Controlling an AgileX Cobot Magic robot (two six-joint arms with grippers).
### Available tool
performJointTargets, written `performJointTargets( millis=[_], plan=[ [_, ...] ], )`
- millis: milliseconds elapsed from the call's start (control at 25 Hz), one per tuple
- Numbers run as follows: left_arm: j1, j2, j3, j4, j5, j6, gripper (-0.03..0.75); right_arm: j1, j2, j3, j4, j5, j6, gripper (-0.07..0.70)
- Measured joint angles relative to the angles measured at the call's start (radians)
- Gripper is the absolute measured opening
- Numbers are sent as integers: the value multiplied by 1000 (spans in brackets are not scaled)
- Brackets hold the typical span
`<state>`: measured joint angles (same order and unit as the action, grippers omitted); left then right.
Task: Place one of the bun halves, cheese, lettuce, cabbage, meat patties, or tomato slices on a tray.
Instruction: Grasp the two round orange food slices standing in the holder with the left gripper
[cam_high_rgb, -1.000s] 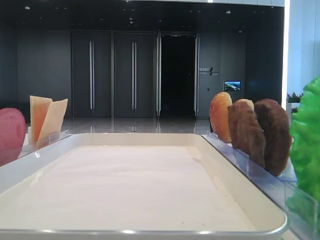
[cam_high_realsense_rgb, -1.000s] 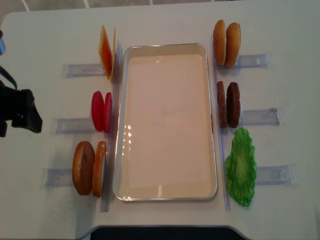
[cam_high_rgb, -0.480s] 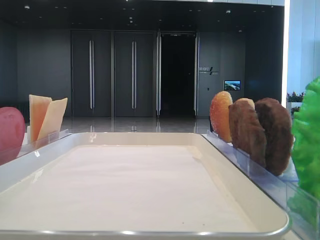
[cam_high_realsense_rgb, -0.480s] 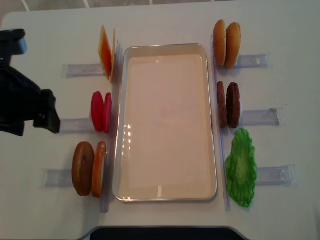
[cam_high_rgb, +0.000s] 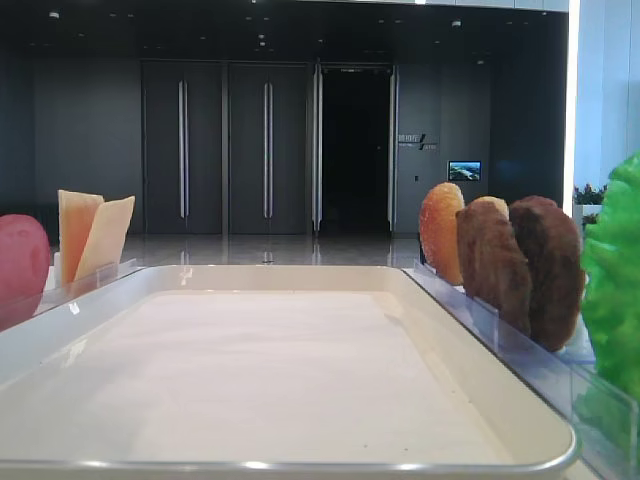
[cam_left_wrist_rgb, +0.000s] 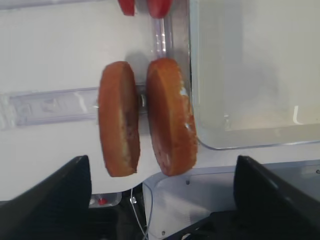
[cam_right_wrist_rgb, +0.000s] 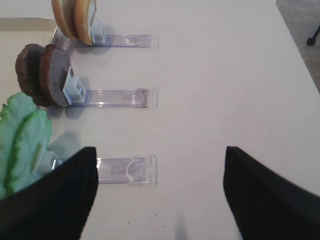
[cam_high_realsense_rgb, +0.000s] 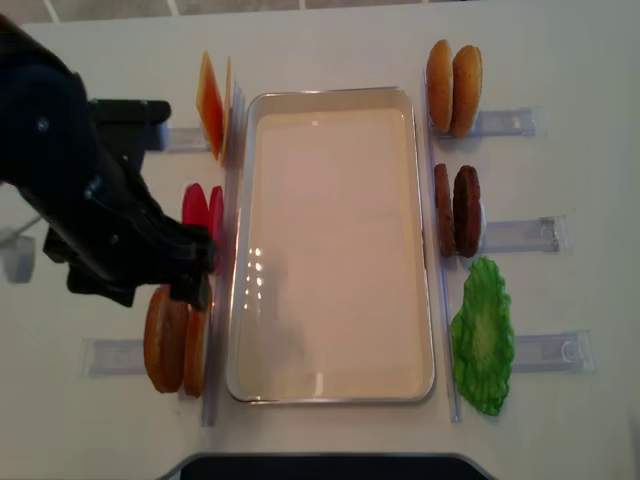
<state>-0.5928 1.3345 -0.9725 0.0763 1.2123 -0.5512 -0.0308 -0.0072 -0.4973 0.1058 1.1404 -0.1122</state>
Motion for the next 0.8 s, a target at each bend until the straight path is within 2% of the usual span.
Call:
performJointTargets(
  millis=[360, 720, 800],
  plan=[
    [-80, 122, -1, 0, -27, -56, 692, 0, 0, 0, 0, 0, 0, 527],
    [-81, 177, -1, 6, -45, -57, 690, 0, 0, 0, 0, 0, 0, 527],
    [-81, 188, -2, 14, -50, -57, 671, 0, 0, 0, 0, 0, 0, 527]
  ],
)
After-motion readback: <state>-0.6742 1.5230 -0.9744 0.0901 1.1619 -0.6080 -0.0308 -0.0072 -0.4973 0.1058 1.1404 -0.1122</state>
